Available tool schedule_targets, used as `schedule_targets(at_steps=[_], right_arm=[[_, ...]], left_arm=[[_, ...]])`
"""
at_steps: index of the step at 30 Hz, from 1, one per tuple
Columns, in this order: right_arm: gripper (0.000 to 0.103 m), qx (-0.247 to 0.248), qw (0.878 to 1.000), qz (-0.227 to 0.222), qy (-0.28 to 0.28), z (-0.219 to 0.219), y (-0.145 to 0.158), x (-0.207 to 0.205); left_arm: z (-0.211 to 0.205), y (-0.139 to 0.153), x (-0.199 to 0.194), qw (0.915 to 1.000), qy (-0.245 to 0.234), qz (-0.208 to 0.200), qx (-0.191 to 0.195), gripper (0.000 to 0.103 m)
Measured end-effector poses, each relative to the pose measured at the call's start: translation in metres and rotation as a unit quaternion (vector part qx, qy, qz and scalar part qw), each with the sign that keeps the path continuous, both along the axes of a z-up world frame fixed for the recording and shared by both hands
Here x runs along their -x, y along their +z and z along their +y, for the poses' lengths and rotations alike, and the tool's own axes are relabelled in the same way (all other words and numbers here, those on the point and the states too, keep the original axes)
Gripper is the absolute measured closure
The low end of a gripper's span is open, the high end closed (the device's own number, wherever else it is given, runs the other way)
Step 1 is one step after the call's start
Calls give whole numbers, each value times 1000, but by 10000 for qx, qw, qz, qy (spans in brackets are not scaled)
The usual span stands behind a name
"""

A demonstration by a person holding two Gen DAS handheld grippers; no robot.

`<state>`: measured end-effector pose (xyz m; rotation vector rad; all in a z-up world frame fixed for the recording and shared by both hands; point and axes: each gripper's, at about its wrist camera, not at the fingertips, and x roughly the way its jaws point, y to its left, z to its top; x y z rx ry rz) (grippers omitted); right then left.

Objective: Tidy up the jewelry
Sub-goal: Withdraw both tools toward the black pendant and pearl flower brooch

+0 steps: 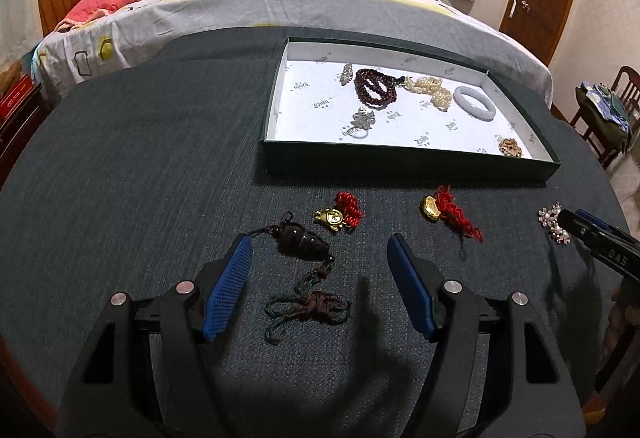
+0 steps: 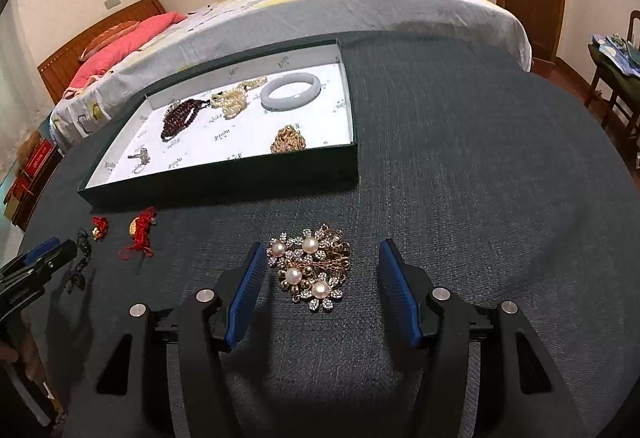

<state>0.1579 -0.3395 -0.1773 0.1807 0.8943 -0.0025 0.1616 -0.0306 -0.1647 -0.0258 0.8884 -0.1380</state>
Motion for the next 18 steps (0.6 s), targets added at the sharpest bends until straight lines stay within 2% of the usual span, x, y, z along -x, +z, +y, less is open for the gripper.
schedule_targets(at_steps=[6,14,18], right_arm=[[46,18,9999,83,74,5,-7,-8],[46,308,9992,80,254,16,-7,-8],[58,425,9986,53,319,21,-8,-6]], left_arm=[[-3,-3,-1,10000,-42,35,-22,35],[-3,-10,-3,9999,-32,138,-5,35],[-3,-10,-3,9999,-50,141,0,35]])
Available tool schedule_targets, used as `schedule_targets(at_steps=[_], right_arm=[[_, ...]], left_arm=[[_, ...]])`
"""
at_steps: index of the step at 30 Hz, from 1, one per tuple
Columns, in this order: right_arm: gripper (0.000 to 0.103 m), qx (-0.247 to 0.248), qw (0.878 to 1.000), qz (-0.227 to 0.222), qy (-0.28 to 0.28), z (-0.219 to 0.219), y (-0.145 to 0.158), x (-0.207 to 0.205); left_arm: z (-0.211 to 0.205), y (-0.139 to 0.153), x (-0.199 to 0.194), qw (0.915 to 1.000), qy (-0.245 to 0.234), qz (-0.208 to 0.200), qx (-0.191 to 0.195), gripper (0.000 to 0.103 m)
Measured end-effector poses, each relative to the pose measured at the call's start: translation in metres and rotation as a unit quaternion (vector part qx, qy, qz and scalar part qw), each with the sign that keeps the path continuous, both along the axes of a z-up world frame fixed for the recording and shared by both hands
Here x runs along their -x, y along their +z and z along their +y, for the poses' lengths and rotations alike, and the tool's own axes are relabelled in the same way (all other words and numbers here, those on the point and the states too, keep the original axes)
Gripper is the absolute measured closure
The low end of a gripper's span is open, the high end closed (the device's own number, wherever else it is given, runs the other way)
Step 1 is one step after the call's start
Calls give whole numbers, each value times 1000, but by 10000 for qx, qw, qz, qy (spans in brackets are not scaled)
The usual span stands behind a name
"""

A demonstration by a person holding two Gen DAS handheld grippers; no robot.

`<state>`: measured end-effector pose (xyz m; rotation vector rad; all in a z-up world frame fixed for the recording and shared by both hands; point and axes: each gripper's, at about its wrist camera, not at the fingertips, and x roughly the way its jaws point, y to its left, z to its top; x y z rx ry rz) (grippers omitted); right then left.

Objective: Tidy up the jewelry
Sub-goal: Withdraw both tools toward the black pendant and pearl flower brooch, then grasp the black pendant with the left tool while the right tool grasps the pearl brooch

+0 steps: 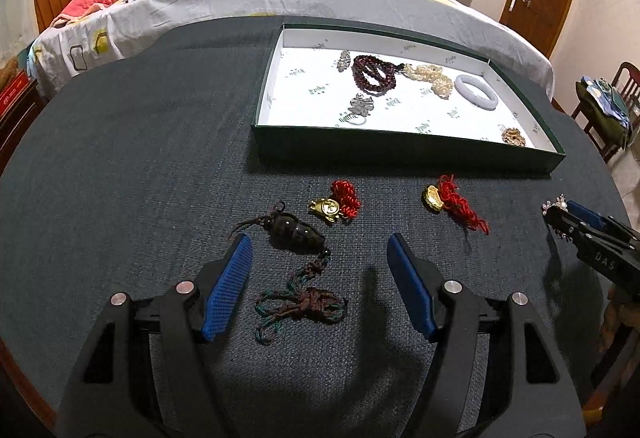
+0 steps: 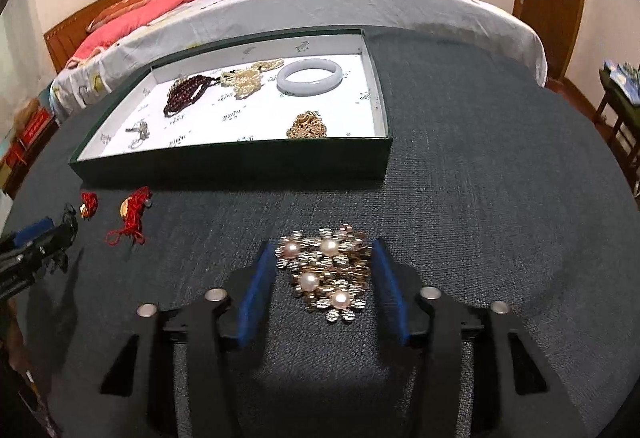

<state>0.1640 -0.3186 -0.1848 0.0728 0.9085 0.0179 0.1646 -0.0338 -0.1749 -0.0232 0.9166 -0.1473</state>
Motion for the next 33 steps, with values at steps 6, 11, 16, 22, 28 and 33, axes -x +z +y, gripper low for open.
schedule_targets(at_steps=[6,11,16,22,28,33], right_arm=[[70,5,9999,-130,21,3,4,6],[83,-24,9999,-156,29,3,7,8],[85,-57,9998,-204,-4,2,10,10],[85,-74,9996,-270,-31,2,13,11],[85,-116,9995,-292,-34,0,14,12],[85,-166,9994,-292,-19,0,14,11]], left_arm=[[1,-2,-1,10000,24,20,13,35],[3,-2,-1,10000,56,26,25,35],[4,-3,-1,10000,64,28,19,35],[3,-4,-2,10000,37,41,17,35],[1,-3,-4,10000,3,19,10,35],[7,-6,-7,9999,92,84,-25,35]])
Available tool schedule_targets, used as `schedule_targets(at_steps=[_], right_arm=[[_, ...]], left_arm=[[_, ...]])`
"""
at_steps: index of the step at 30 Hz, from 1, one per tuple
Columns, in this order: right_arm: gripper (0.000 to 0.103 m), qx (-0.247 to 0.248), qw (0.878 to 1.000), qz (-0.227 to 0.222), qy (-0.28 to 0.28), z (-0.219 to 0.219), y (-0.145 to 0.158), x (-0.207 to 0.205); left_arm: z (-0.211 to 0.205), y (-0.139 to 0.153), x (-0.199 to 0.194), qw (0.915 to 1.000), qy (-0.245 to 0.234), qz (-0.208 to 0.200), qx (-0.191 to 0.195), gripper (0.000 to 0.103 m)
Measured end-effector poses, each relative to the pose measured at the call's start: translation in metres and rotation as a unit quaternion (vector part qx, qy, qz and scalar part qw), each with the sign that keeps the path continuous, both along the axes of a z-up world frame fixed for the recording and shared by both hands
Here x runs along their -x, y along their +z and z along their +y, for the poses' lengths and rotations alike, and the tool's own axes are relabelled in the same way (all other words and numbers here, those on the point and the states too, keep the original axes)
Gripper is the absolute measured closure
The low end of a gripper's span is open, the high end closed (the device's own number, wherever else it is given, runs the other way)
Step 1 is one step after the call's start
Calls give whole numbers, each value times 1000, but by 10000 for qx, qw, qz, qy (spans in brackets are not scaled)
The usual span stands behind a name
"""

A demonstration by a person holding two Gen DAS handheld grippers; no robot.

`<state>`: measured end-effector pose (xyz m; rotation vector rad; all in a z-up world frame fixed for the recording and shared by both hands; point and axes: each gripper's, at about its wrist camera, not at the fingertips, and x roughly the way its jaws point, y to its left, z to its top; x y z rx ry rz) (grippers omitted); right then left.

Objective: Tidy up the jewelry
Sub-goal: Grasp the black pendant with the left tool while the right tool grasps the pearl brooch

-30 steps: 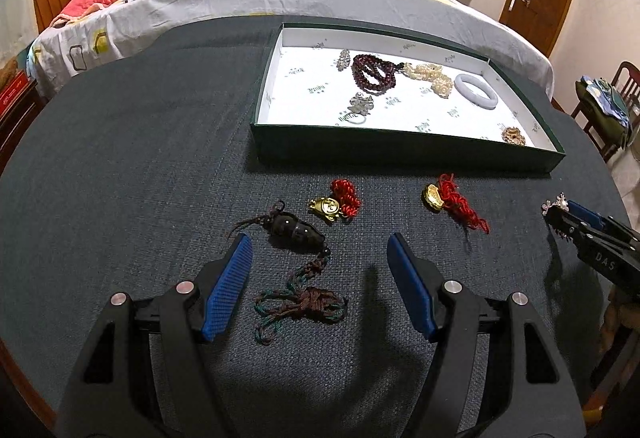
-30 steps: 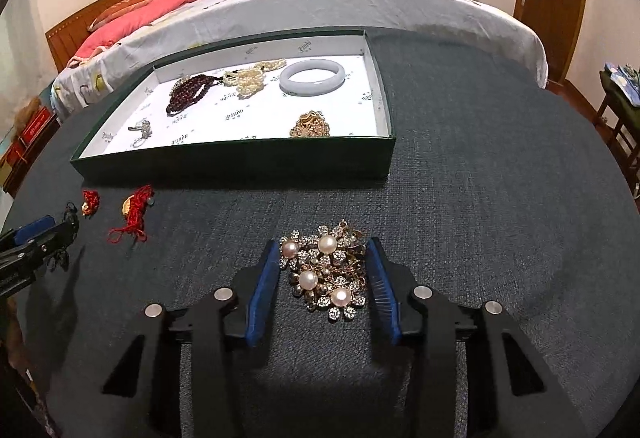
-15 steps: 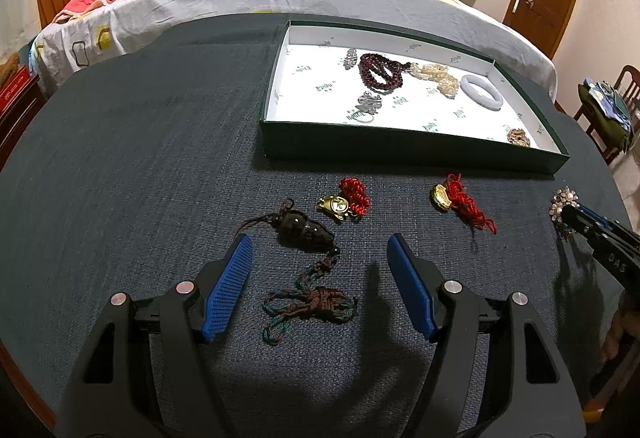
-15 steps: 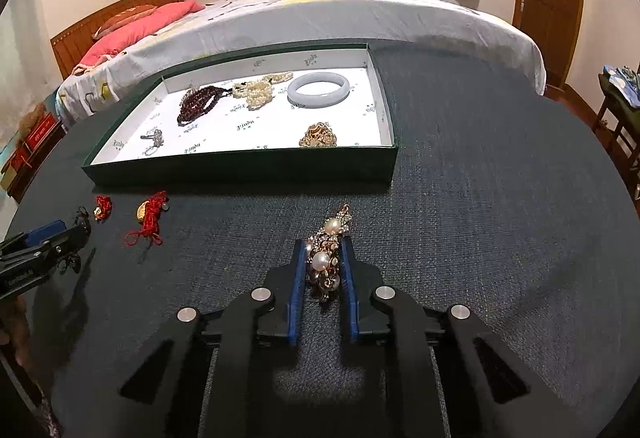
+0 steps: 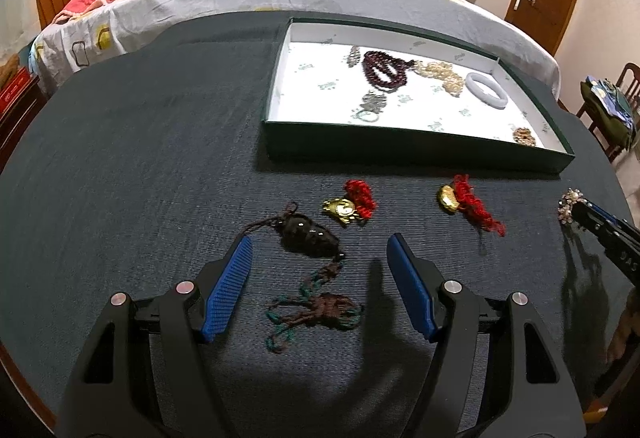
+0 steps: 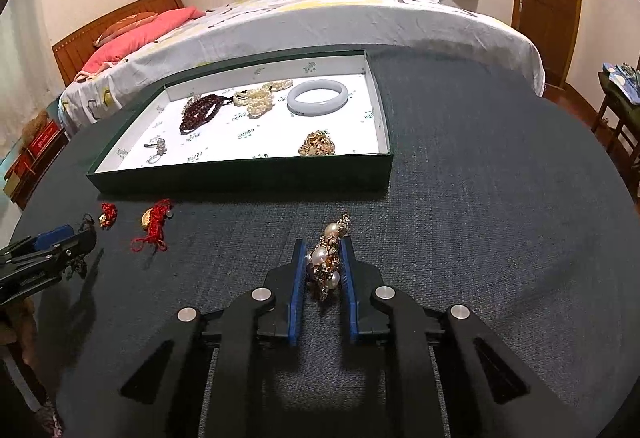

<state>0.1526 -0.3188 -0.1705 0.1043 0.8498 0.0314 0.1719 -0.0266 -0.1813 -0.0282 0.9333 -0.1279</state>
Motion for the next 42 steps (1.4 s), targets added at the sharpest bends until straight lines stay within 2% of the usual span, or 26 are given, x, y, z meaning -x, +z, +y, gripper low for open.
schedule_targets(at_steps=[13,15,21,32,34,35,42], right_arm=[[85,-75,9999,79,42,2,-4,-2],[85,-85,9999,84,43,3,-4,-1],[85,-98,9999,89,44,2,-5,-2],[85,-86,9999,81,45,3,-5,-2],[85,-81,9999,84,49,4,-5,-2],[85,-83,9999,83,48,4,-5,-2],[85,-89,9999,84,58,4,-5,-1]], left_arm=[[2,-6,-5,10000,27,36,-55,38],[3,-6,-6,9999,32,10,-157,48],[16,-4,-9,9999,89,64,-110,68],[15,-3,-14,10000,-1,68,-21,70],[16,-3,-14,10000,5,40,-8,74],[17,-3,-14,10000,-5,42,-7,80],[20,-3,-14,10000,-43,31,-5,84]])
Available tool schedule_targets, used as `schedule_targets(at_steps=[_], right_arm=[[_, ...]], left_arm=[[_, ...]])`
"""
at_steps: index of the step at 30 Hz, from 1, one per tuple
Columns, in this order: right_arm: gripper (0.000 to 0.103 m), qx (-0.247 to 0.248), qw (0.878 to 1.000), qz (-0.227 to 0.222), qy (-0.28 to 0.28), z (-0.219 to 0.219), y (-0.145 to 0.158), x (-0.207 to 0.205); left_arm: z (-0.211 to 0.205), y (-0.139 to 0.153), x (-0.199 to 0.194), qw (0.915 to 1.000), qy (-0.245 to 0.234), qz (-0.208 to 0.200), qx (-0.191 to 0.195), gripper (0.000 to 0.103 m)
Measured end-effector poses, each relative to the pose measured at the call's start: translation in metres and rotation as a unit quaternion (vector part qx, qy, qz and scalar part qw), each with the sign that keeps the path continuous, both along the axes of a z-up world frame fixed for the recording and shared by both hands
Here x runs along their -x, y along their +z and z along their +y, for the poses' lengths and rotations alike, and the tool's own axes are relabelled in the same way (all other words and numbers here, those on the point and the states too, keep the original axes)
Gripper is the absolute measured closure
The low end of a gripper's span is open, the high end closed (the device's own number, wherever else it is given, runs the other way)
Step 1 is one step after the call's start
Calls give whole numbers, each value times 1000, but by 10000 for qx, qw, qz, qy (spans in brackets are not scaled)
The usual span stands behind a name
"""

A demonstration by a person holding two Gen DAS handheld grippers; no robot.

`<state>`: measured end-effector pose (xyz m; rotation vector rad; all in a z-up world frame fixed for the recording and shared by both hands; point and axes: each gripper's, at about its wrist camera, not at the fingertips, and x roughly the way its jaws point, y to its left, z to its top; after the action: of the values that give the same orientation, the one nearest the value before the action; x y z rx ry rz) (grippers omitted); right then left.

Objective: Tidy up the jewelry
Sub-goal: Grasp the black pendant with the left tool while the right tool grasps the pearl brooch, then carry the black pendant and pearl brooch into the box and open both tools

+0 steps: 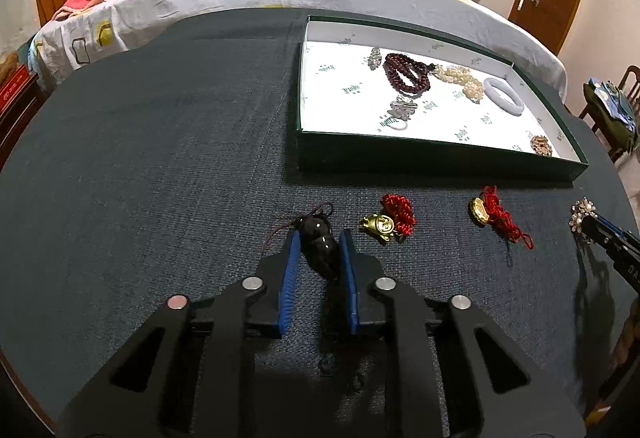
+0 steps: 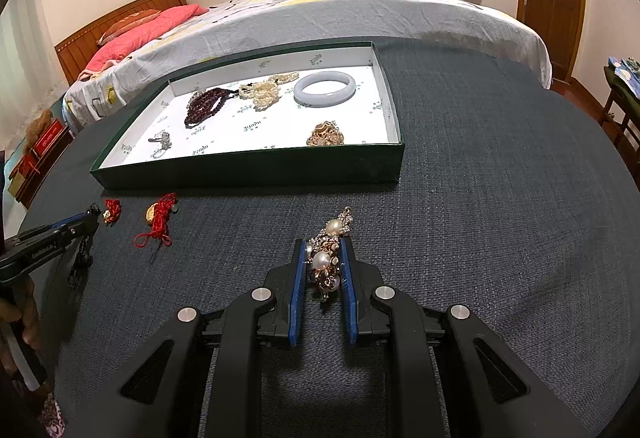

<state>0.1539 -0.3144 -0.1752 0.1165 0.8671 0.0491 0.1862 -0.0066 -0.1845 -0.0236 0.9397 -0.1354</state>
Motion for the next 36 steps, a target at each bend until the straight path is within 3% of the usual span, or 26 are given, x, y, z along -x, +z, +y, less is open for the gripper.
schedule_targets(at_steps=[36], right_arm=[[86,-36,9989,-460,80,7,41,13]], left_arm=[[-15,41,17,9982,-278,-510,145,88]])
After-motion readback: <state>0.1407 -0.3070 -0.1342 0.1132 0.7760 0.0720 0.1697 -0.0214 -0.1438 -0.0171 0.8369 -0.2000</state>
